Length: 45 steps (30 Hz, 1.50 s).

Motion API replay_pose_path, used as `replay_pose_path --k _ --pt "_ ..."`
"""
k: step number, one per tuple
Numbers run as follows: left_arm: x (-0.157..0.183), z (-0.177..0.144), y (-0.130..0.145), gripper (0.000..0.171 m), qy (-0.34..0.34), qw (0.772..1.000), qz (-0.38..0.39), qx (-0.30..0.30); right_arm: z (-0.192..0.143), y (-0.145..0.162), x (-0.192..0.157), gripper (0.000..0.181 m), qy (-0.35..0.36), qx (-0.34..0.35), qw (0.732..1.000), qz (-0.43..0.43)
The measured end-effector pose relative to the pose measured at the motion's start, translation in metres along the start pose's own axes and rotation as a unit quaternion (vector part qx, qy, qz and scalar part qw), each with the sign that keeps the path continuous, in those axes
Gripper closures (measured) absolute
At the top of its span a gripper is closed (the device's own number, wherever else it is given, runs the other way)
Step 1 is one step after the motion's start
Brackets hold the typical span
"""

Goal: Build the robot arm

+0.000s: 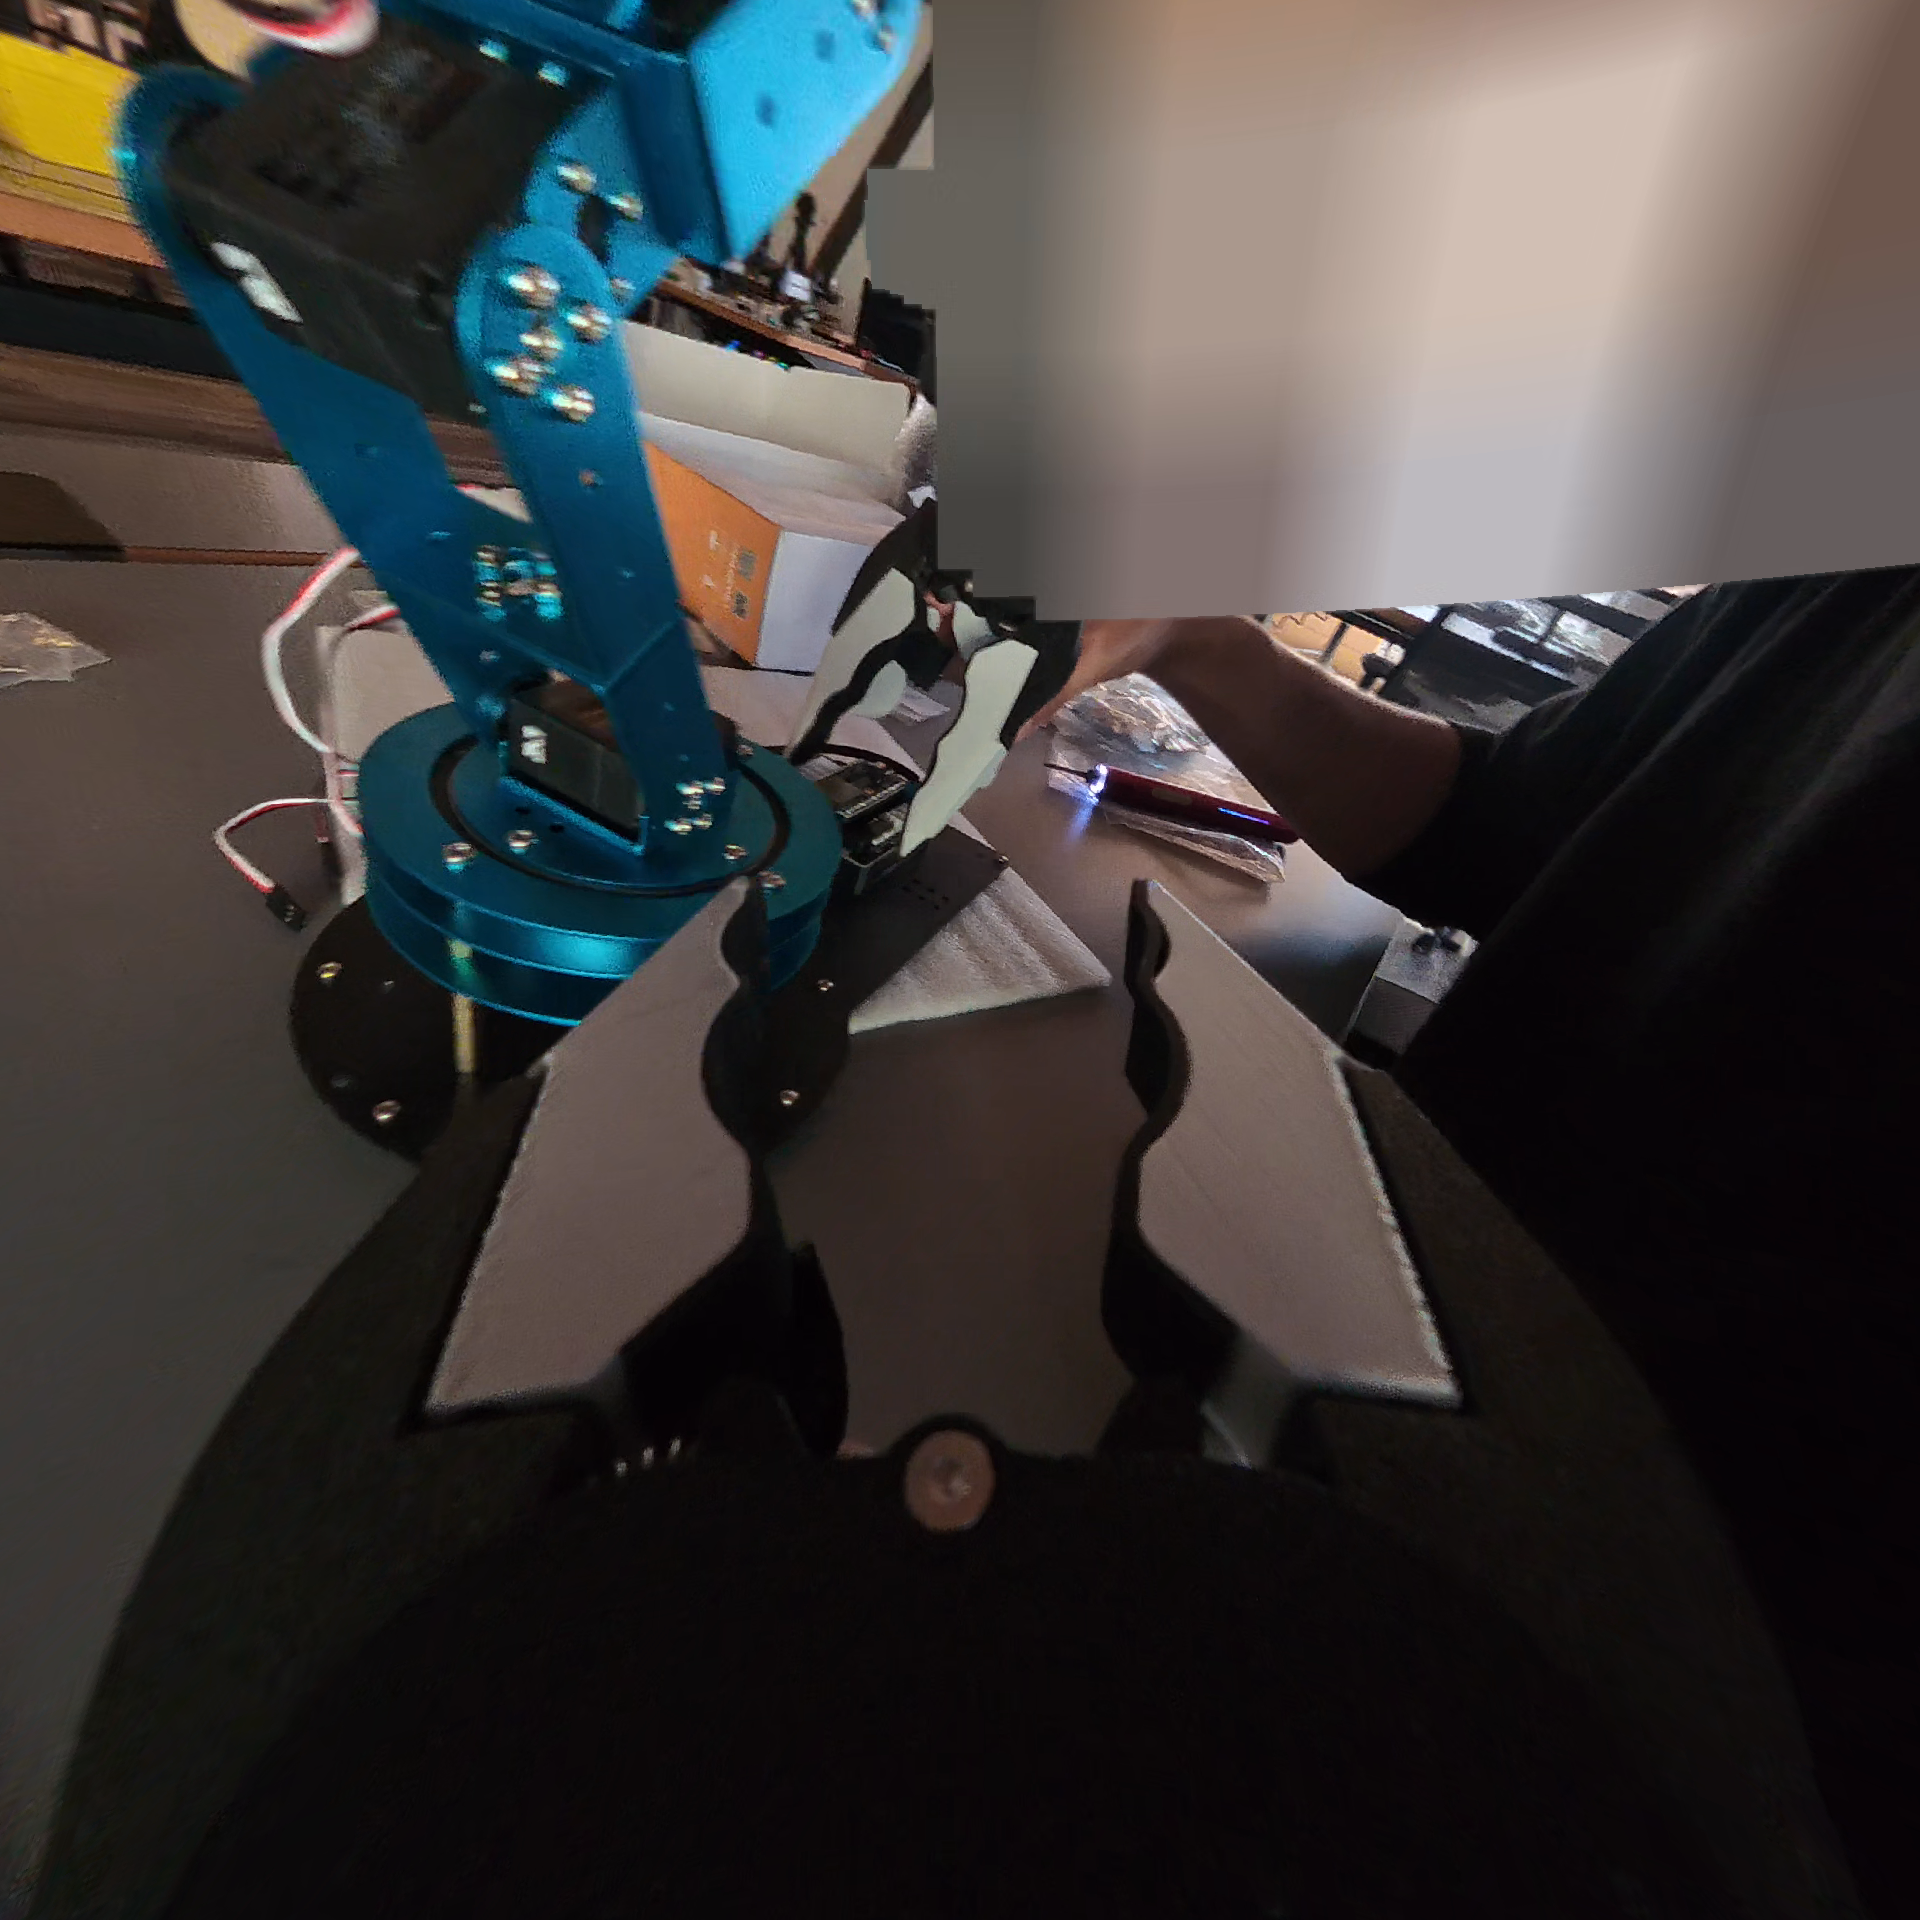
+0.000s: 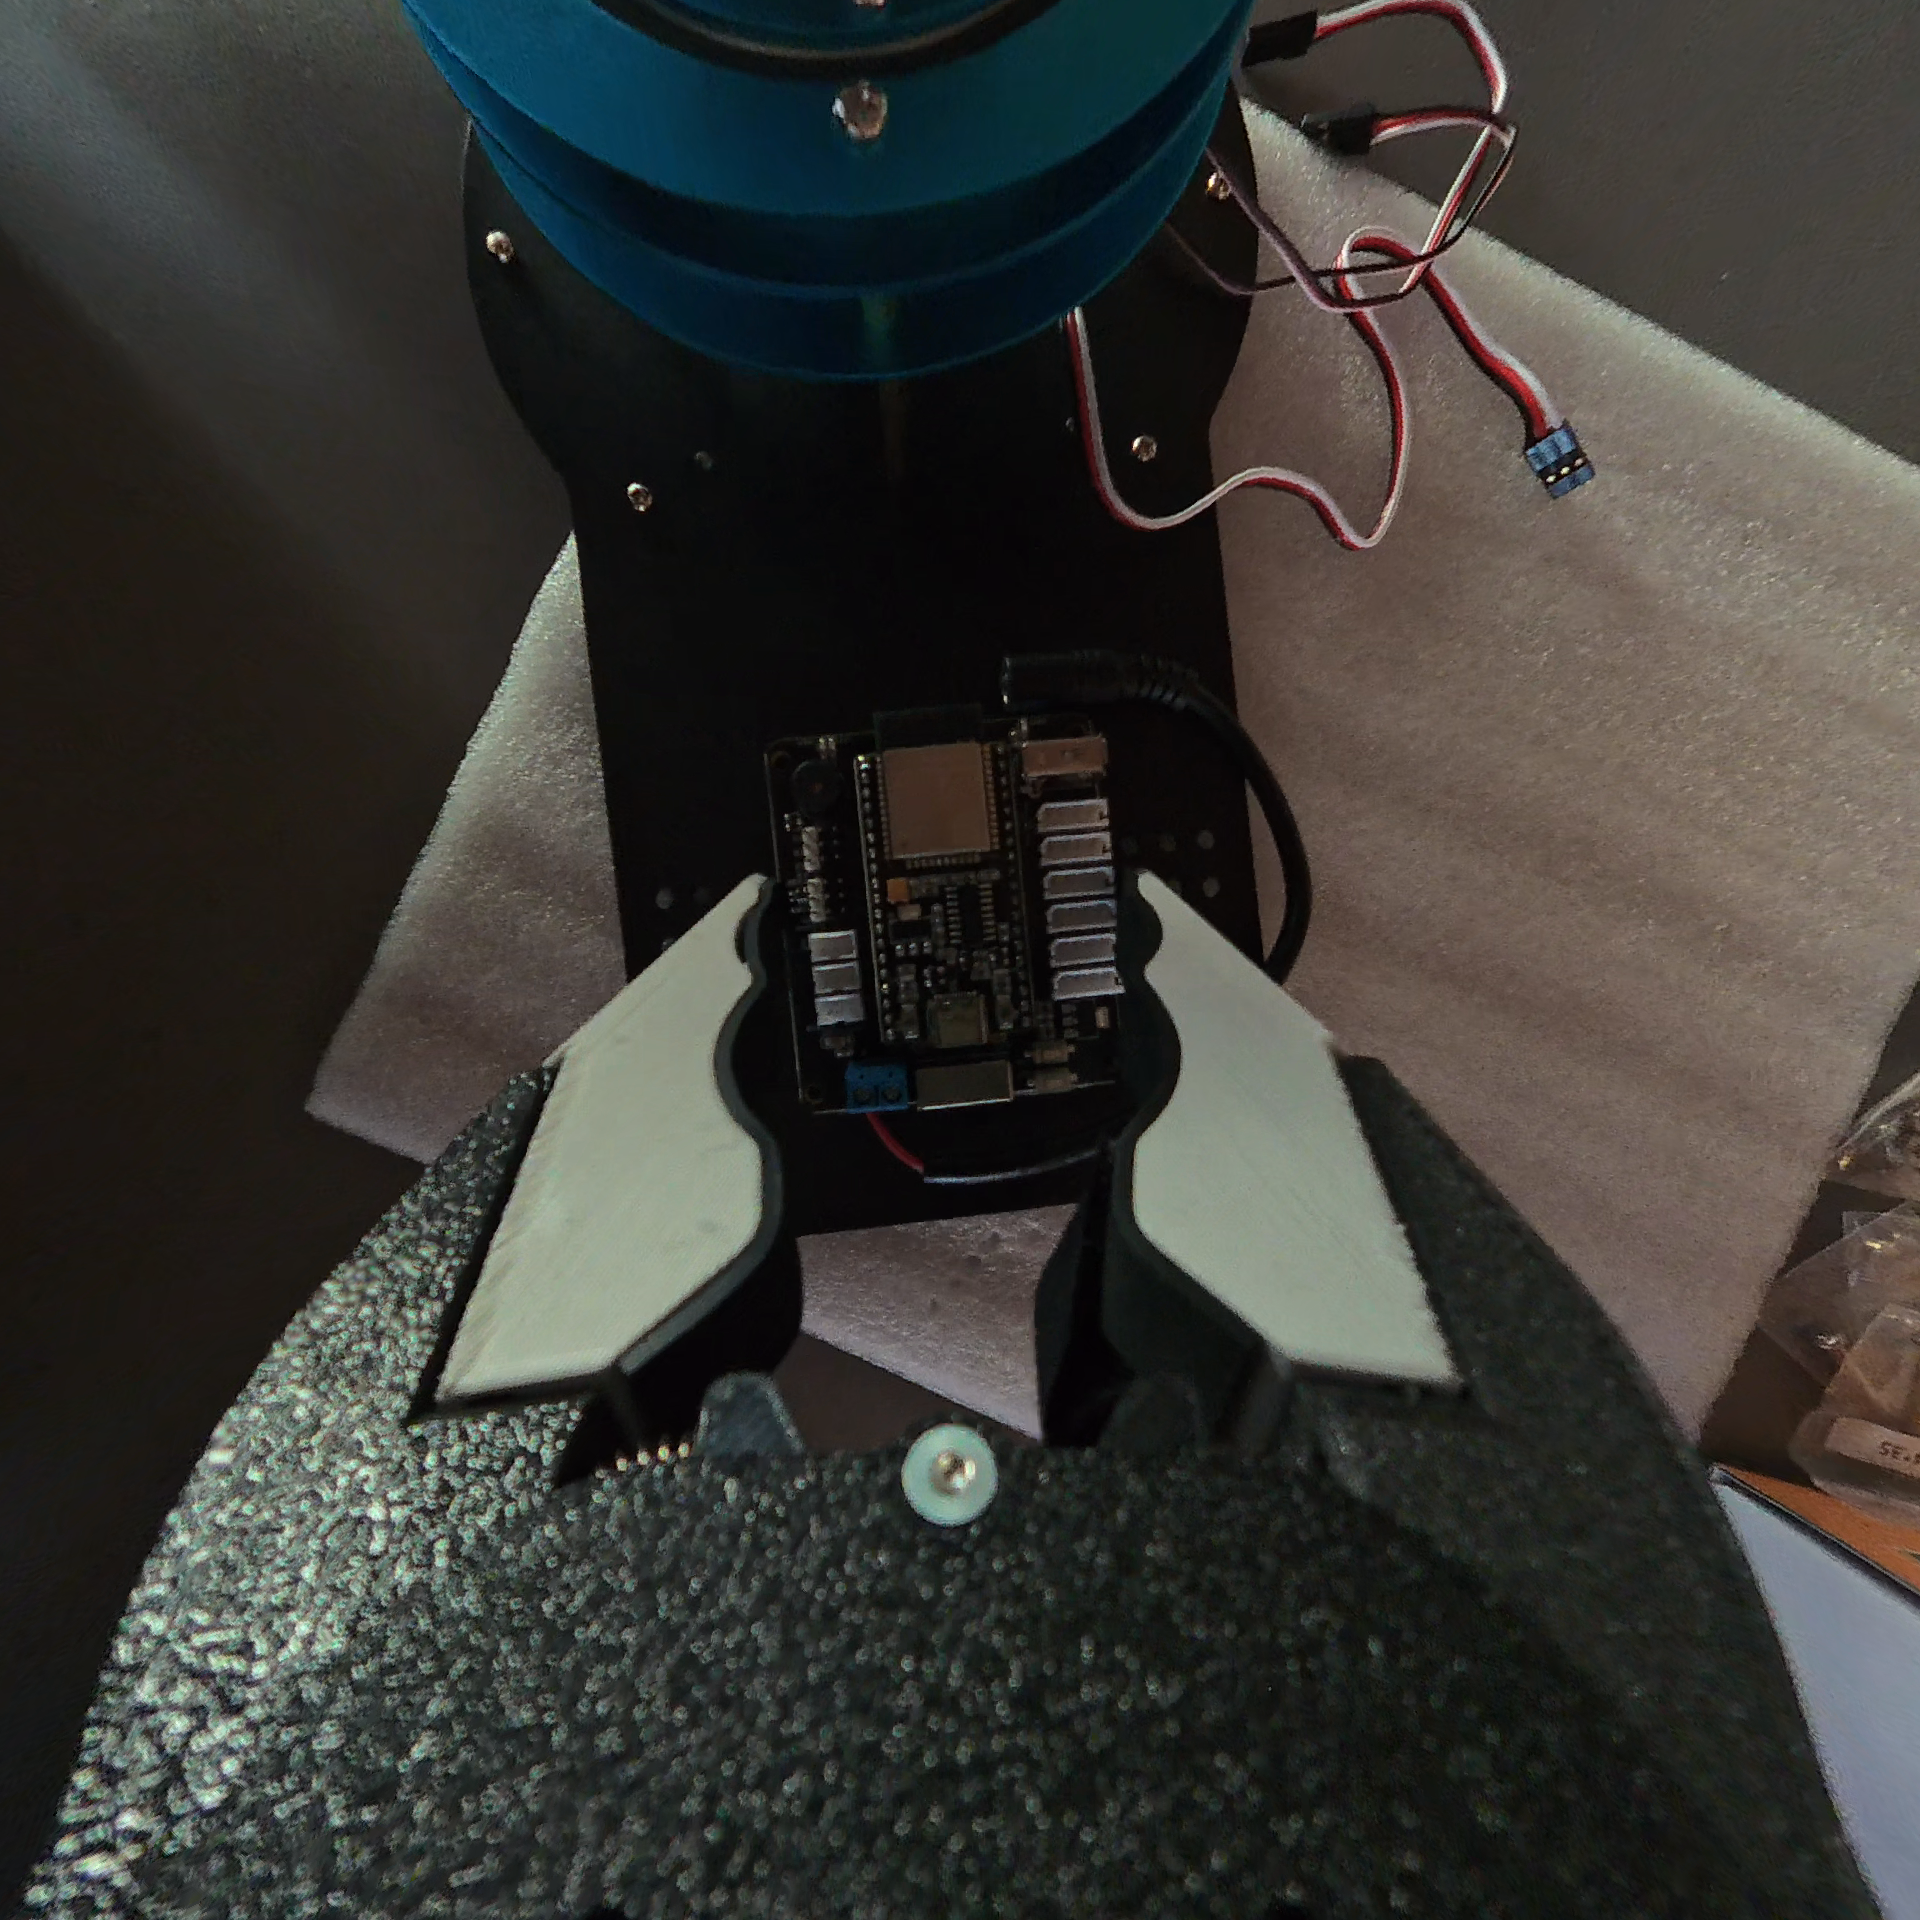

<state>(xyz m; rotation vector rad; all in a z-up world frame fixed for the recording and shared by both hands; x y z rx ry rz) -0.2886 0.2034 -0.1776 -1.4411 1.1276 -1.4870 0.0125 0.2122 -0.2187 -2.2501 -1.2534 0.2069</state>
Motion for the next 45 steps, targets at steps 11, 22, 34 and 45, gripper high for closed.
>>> replay_pose_path --k 11,22,34,45 --pt "0.037 0.079 0.028 0.102 0.017 0.989 0.016 -0.144 -0.045 0.056 -0.007 0.115 0.047 0.132 0.981 0.137" --pt "0.009 0.176 0.052 0.073 -0.114 0.968 0.018 -0.222 -0.026 0.071 -0.008 0.126 0.037 0.169 0.972 0.161" --pt "0.001 0.188 0.053 0.075 -0.097 0.971 0.013 -0.218 -0.020 0.075 -0.003 0.127 0.021 0.171 0.967 0.186" --pt "0.003 0.185 0.053 0.076 -0.095 0.970 0.022 -0.223 -0.017 0.070 -0.005 0.130 0.012 0.174 0.968 0.182"
Point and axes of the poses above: each gripper's, where its closed fingertips meet, z out along the fingers, y out of its underside, x = y × z across the jaws, the point moved 8 cm from there along -z, back along the fingers, and after that the axes turned 6 degrees about y, right-handed, at the moved point
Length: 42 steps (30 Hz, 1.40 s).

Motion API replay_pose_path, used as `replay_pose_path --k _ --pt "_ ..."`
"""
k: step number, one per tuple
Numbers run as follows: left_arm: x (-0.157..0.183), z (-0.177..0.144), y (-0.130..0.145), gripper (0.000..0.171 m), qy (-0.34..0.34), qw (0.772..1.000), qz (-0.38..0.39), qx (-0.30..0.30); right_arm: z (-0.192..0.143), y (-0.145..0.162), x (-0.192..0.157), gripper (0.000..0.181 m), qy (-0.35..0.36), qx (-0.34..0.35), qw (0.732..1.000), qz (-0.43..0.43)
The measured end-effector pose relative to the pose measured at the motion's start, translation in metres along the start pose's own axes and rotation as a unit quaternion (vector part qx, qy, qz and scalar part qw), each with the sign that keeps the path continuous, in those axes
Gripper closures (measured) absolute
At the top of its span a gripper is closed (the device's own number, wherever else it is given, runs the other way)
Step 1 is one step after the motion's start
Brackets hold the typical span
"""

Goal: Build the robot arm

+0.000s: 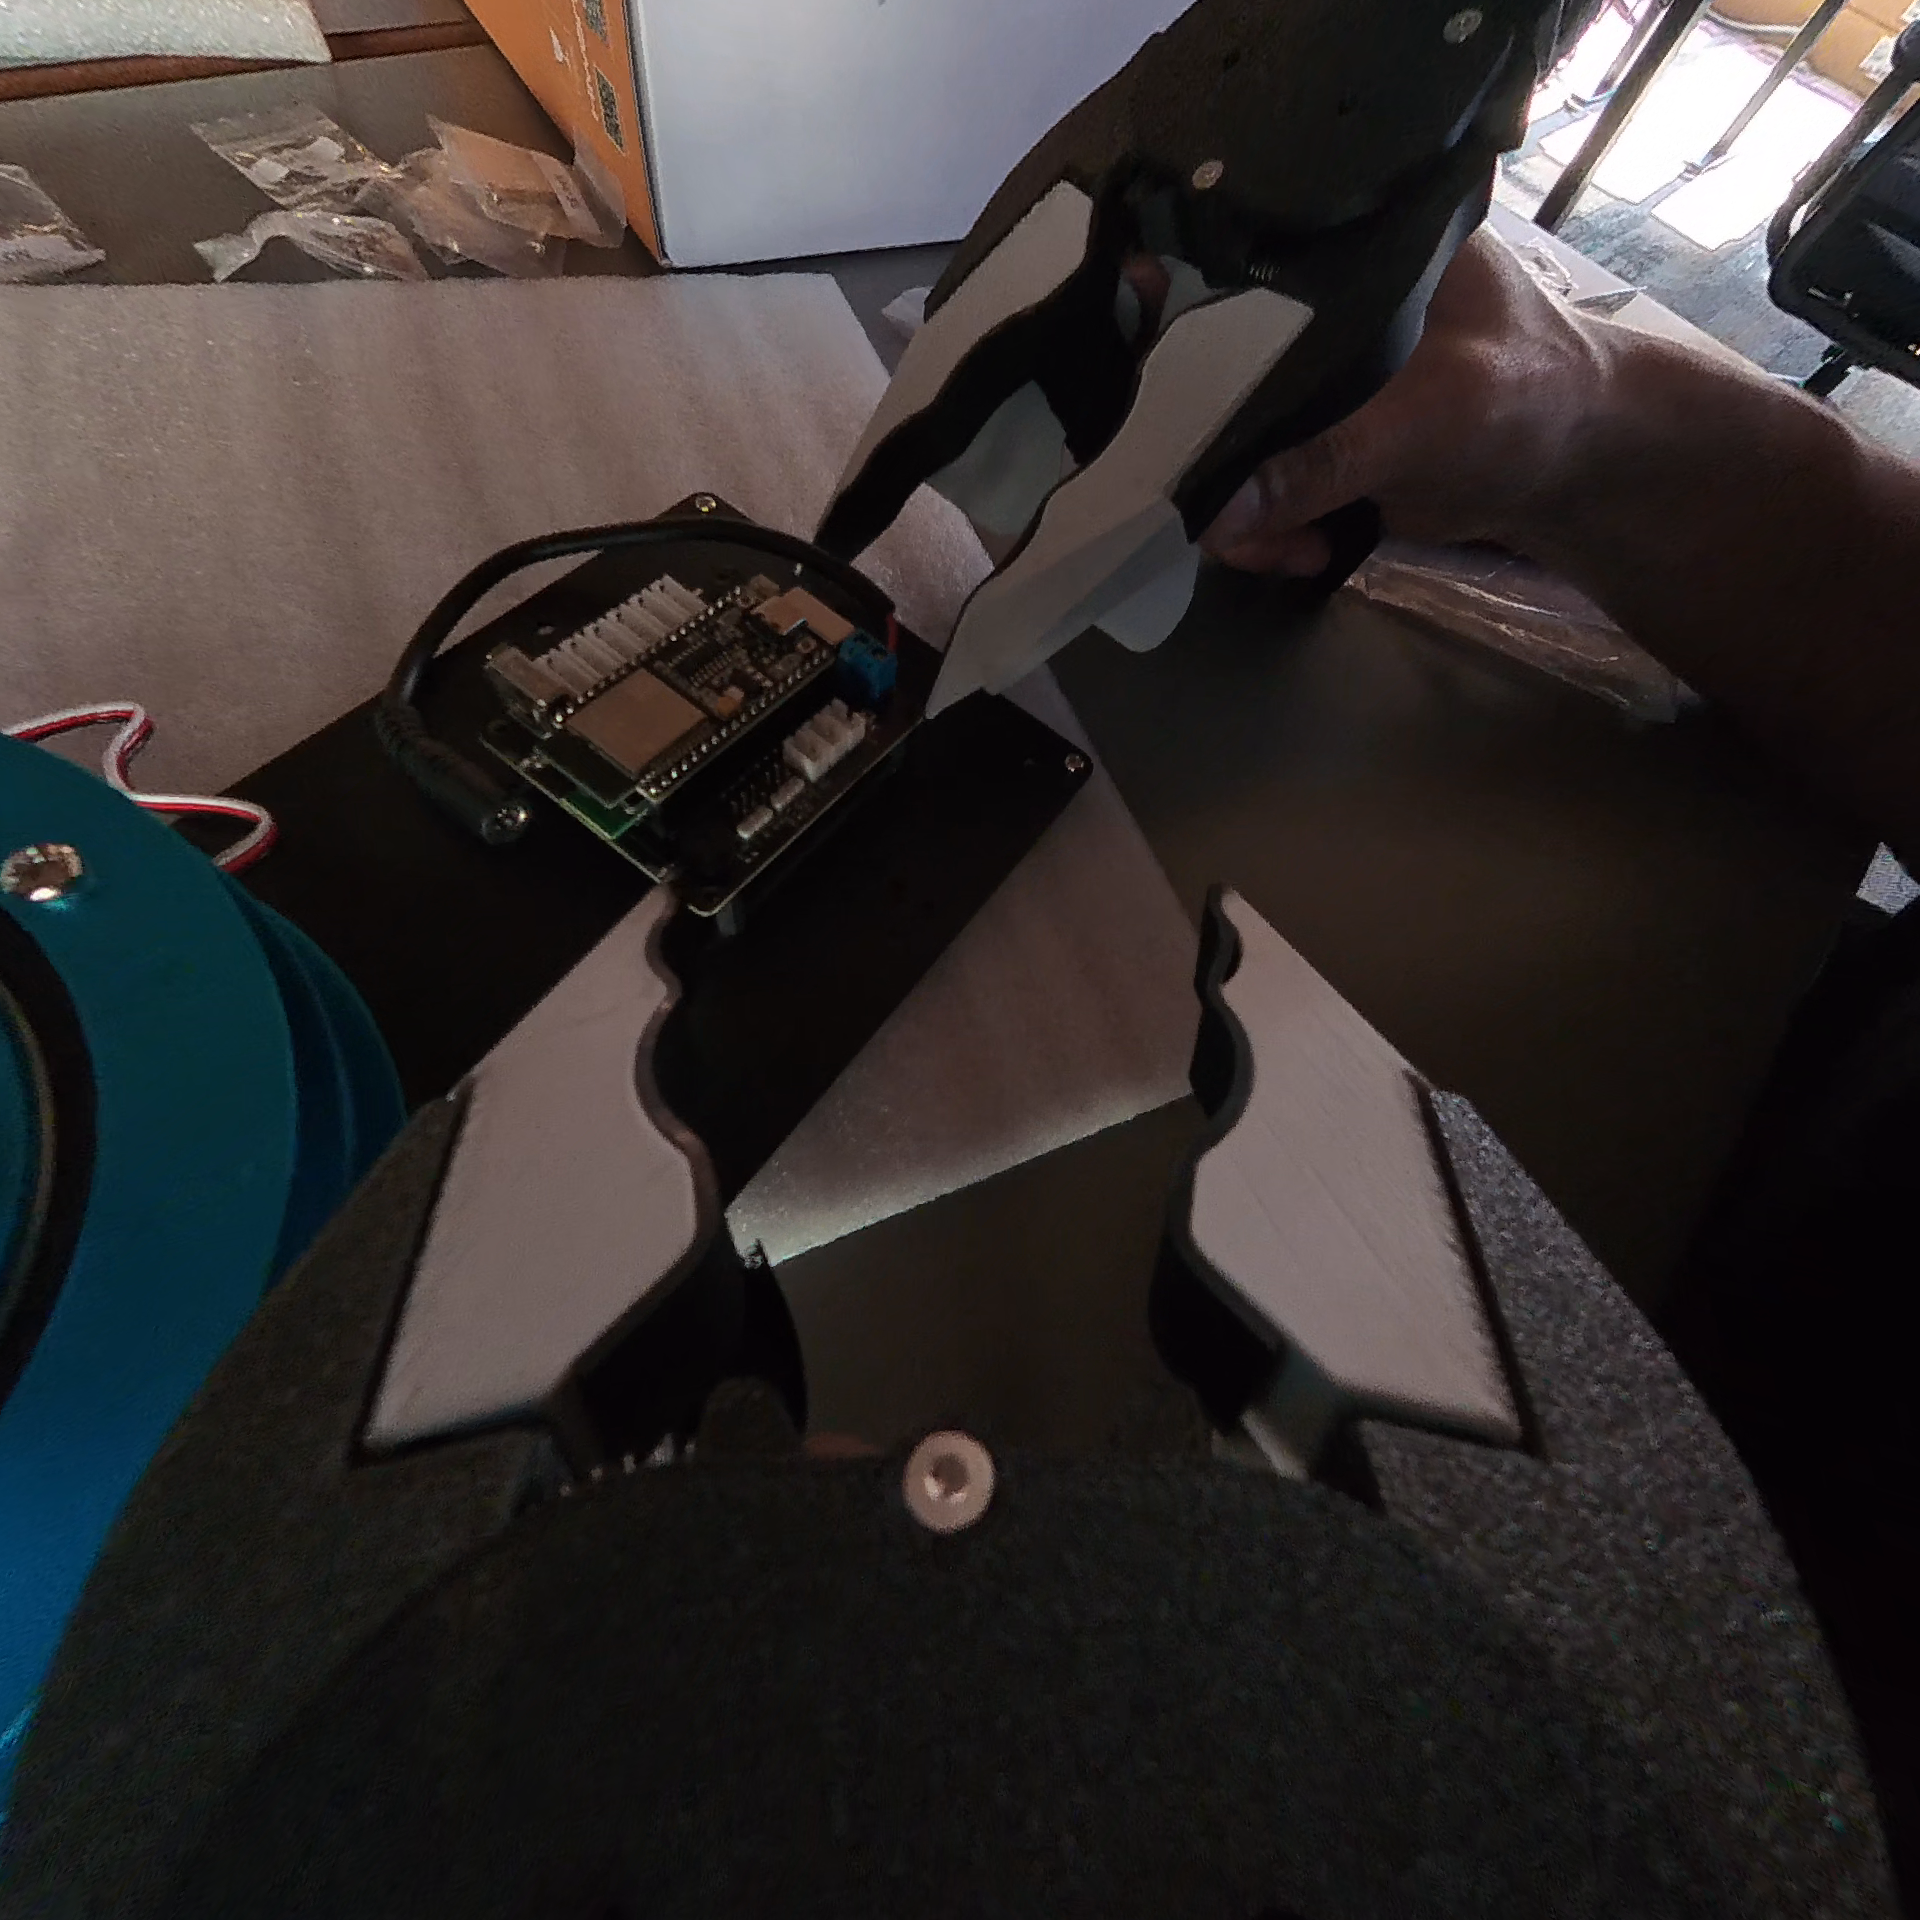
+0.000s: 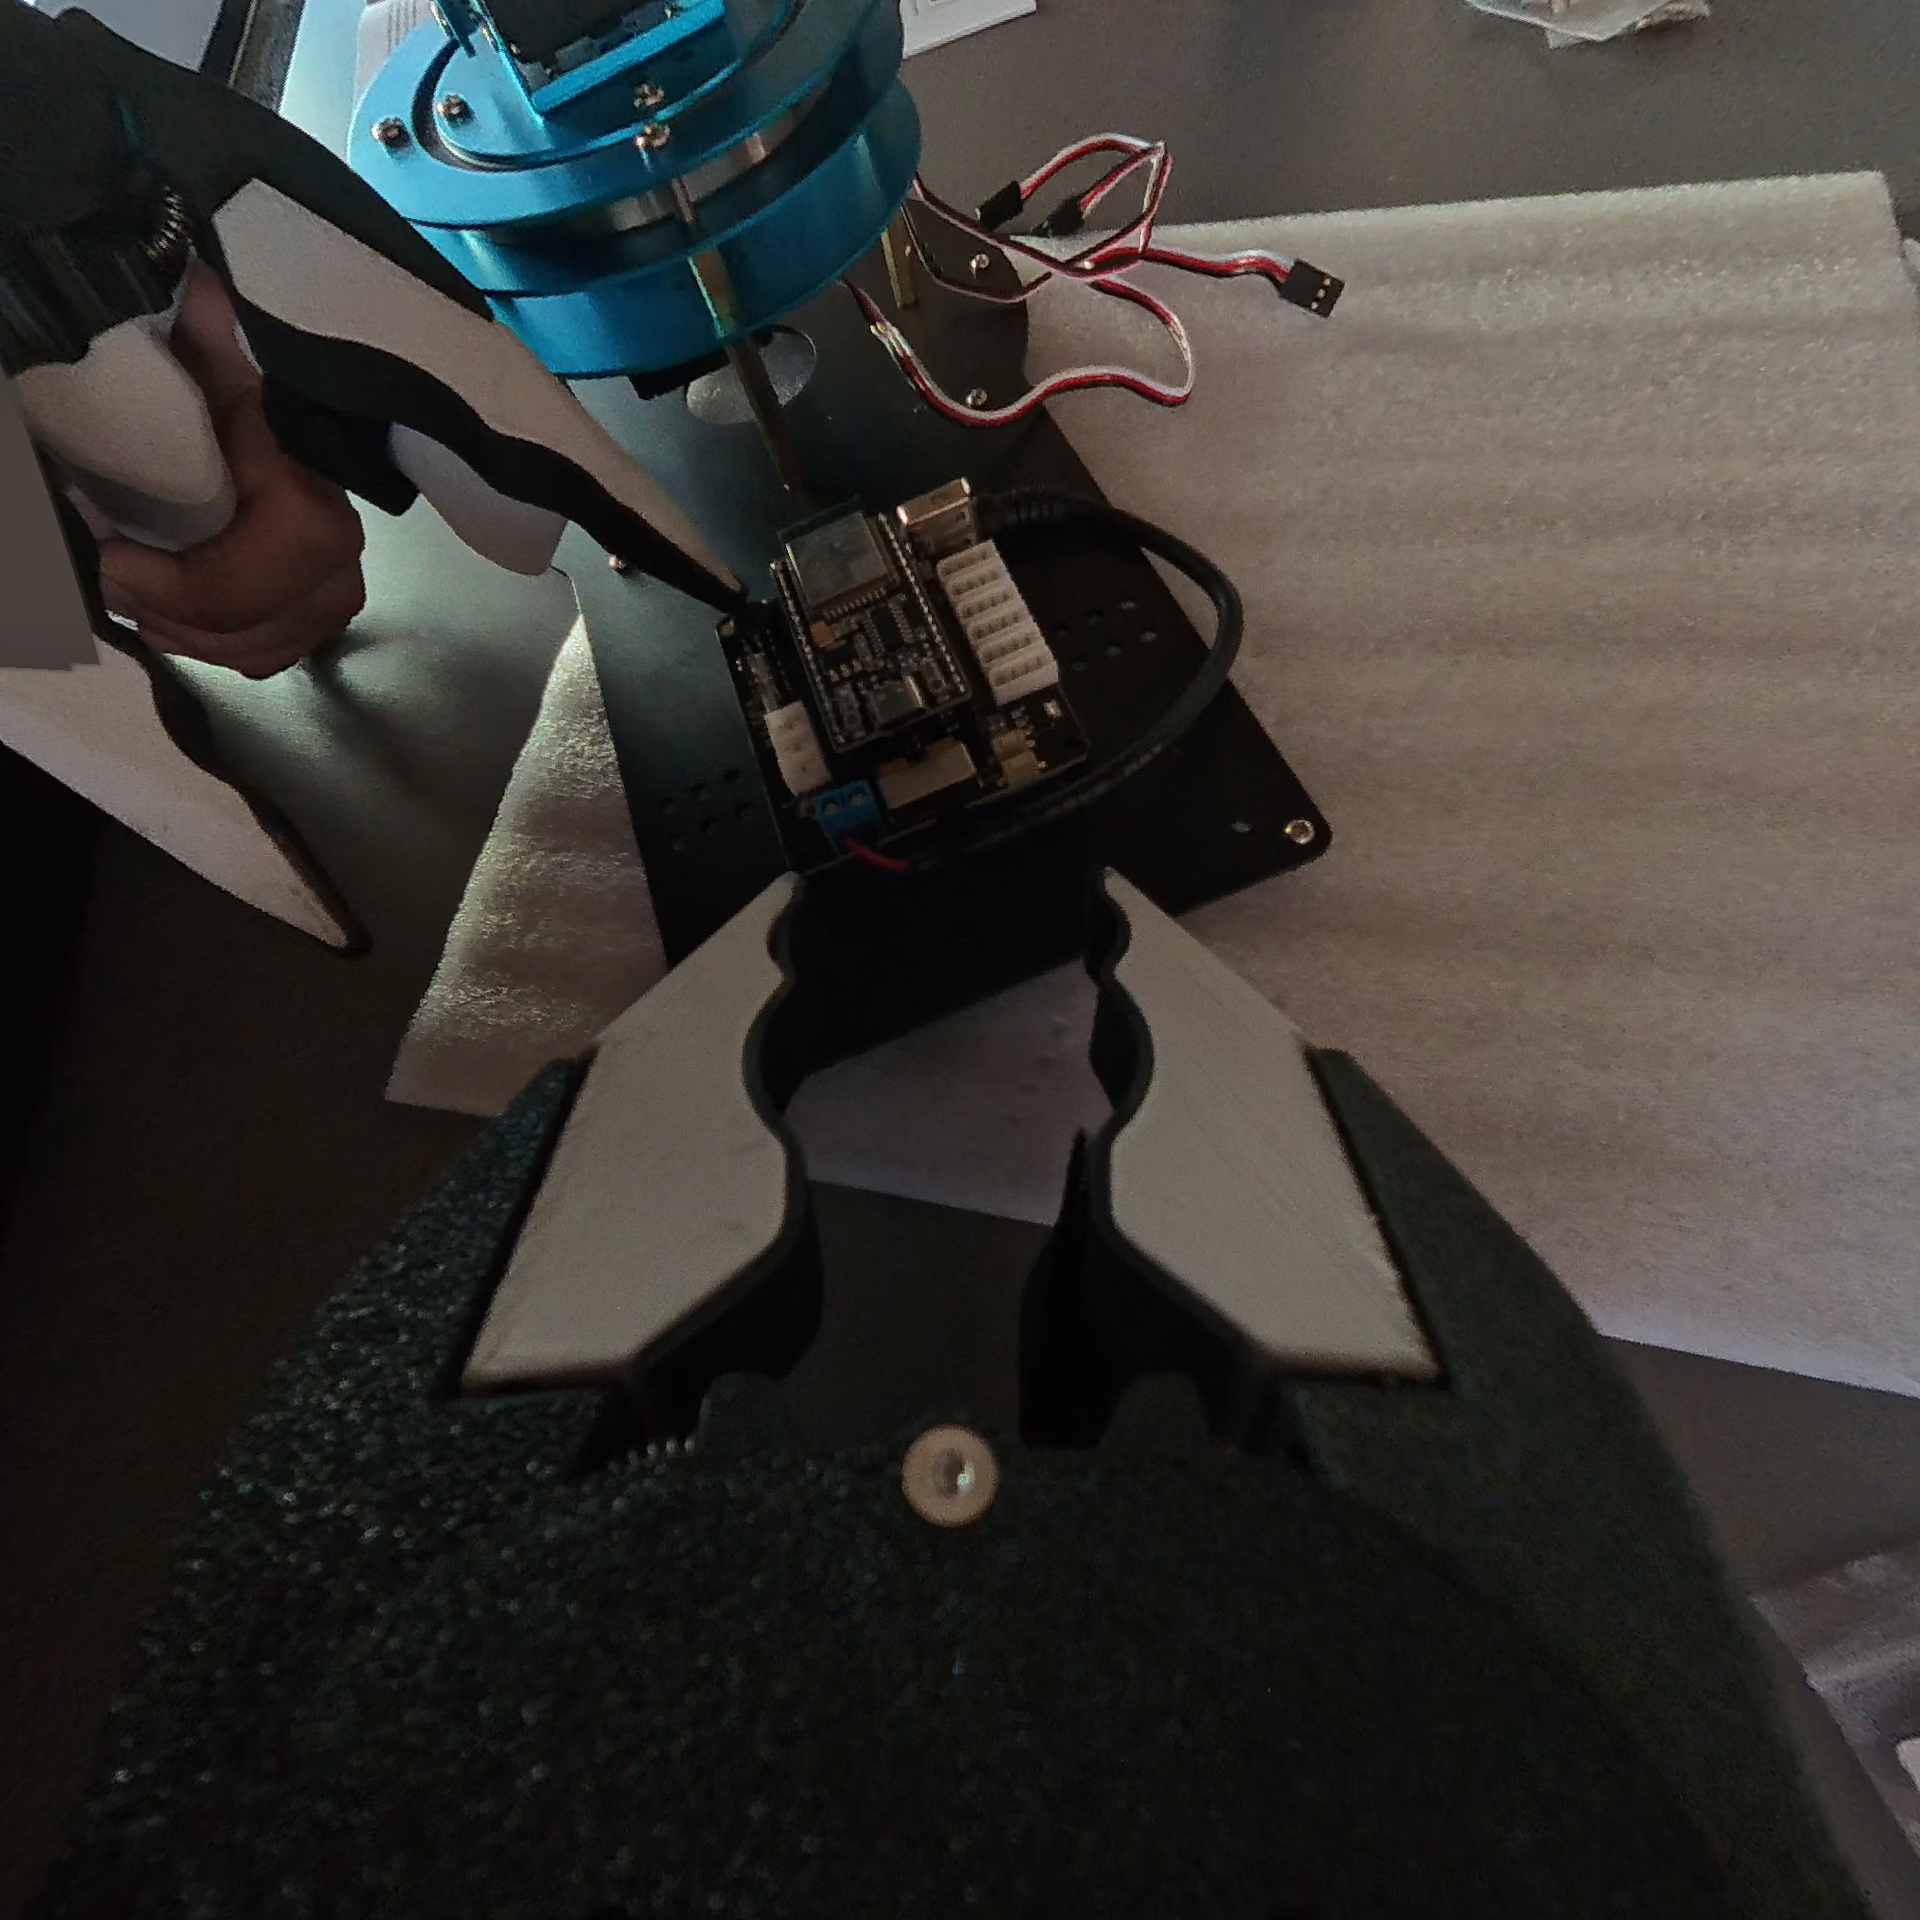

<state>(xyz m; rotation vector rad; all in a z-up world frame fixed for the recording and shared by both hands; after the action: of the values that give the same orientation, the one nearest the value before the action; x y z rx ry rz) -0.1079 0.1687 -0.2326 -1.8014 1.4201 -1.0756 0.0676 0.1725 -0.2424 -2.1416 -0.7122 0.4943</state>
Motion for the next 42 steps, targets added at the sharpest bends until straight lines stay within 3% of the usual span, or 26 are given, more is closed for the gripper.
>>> replay_pose_path --k 32,37,42 --pt "-0.002 -0.003 0.002 0.079 0.005 1.000 -0.010 0.004 -0.010 -0.002 -0.001 0.139 -0.022 0.022 1.000 -0.006" --pt "-0.002 -0.003 0.002 0.079 0.006 1.000 -0.007 0.005 -0.010 -0.008 -0.004 0.125 -0.045 0.058 0.997 0.010" --pt "-0.002 -0.003 0.002 0.079 0.003 1.000 -0.008 0.004 -0.008 -0.007 -0.004 0.126 -0.034 0.051 0.998 0.005"
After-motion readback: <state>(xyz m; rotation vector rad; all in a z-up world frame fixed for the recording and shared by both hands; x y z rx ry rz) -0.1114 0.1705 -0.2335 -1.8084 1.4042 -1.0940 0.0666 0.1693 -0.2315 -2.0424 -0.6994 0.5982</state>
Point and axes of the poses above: each gripper's, where its closed fingertips meet, z out along the fingers, y out of its underside, x = y × z across the jaws, the point moved 8 cm from there along -z, back along the fingers, and after that the axes turned 6 degrees about y, right-handed, at the moved point
